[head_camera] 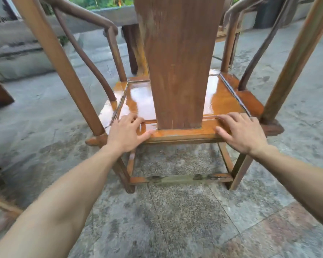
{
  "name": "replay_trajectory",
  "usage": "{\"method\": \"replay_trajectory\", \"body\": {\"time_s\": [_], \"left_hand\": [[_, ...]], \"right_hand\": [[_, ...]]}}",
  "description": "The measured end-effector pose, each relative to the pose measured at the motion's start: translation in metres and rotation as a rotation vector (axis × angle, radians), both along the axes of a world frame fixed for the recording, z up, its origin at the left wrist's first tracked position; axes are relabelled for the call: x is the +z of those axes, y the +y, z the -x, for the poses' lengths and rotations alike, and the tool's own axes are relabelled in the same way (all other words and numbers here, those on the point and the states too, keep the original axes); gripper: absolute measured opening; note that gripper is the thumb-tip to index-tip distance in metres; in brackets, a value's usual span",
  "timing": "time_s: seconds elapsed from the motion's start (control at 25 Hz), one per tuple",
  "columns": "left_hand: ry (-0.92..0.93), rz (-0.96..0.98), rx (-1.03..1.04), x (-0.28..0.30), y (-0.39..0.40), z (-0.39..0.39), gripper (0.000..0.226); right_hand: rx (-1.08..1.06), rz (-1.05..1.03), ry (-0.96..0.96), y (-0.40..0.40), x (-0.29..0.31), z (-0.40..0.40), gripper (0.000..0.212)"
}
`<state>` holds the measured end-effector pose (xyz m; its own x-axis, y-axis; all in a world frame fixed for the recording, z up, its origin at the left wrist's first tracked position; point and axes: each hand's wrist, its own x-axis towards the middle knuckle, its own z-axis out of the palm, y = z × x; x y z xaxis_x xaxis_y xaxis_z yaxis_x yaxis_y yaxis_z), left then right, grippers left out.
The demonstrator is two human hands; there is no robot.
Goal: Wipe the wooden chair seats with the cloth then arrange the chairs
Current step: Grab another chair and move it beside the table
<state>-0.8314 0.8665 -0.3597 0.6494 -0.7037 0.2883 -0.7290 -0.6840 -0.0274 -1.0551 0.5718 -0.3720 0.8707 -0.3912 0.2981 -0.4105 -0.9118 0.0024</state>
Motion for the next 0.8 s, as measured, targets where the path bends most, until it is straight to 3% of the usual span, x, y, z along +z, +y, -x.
{"method": "replay_trajectory", "body": {"time_s": [0.2,0.44,0.68,0.8], "left_hand": [[-0.072,0.024,0.006,-0.016,0.0,-0.006,0.064],[-0.138,0.065,-0.002,-0.022,0.0,-0.014,0.063],[-0.154,0.044,-0.055,-0.022,0.002,-0.015,0.073],[-0.182,0.063,-0.088,-0.022,0.002,-0.016,0.083]], "right_hand": [[-0.045,-0.019,-0.051,0.005,0.002,-0.013,0.047],[-0.088,0.024,-0.126,0.008,-0.004,-0.025,0.046],[-0.098,-0.028,-0.088,0.013,0.002,-0.023,0.049],[-0.107,0.048,-0.16,0.012,-0.009,-0.023,0.044]]}}
